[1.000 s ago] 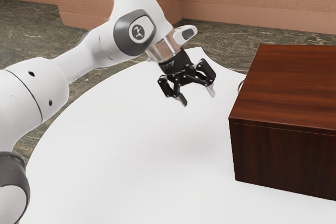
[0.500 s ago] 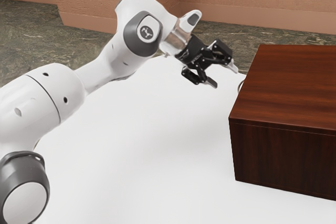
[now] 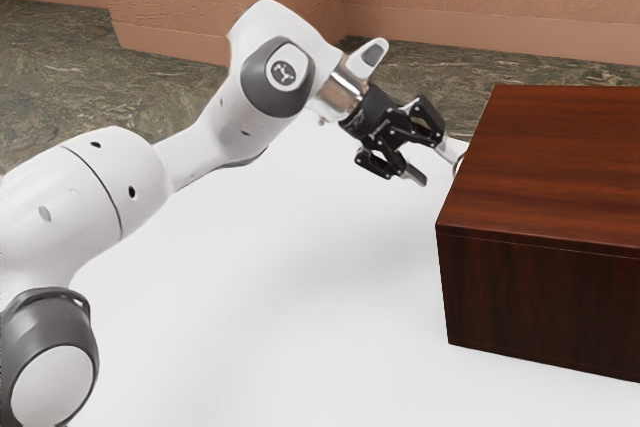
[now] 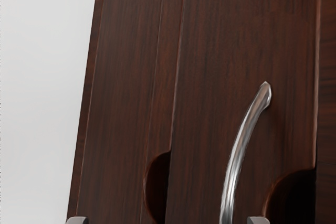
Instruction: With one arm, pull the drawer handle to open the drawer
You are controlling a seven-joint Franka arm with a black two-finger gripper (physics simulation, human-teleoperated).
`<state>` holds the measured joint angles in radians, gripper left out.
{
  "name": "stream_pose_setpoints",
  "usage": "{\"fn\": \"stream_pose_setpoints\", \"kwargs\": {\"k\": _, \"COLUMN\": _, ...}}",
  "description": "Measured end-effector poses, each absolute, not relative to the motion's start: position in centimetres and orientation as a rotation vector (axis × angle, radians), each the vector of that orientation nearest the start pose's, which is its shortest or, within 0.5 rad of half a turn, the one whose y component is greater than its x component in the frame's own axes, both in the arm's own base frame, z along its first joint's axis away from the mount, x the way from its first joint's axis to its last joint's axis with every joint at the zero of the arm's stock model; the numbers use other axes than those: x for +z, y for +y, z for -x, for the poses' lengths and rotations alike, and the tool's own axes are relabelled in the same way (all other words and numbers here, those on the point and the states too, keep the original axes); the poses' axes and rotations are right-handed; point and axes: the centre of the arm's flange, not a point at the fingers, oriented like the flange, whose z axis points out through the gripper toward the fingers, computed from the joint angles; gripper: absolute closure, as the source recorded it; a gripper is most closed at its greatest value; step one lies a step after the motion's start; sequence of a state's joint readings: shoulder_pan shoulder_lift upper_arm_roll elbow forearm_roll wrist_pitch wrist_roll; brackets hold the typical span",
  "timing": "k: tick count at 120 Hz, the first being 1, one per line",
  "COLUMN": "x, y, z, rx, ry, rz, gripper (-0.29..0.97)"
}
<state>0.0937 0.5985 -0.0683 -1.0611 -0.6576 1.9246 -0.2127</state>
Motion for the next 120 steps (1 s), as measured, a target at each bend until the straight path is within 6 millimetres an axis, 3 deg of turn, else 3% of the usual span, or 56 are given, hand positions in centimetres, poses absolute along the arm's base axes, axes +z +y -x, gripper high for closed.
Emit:
{"fn": "stream_pose_setpoints", "kwargs": {"k": 41, "x": 52.8, "y": -1.8, "z": -75.3, "rx": 0.239, "ry": 0.467, "rz": -2.367, "gripper": 0.39}}
{"fn": "stream_pose_setpoints", "kwargs": {"k": 85, "x": 52.6, "y": -1.9, "z": -75.3, "rx": 0.233, "ry": 0.471, "rz": -2.359, "gripper": 0.62}}
{"fn": "stream_pose_setpoints", "kwargs": {"k": 120, "x": 53.2, "y": -1.6, "z": -75.2, "rx": 0.244, "ry": 0.472, "rz": -2.366, "gripper": 0.68}}
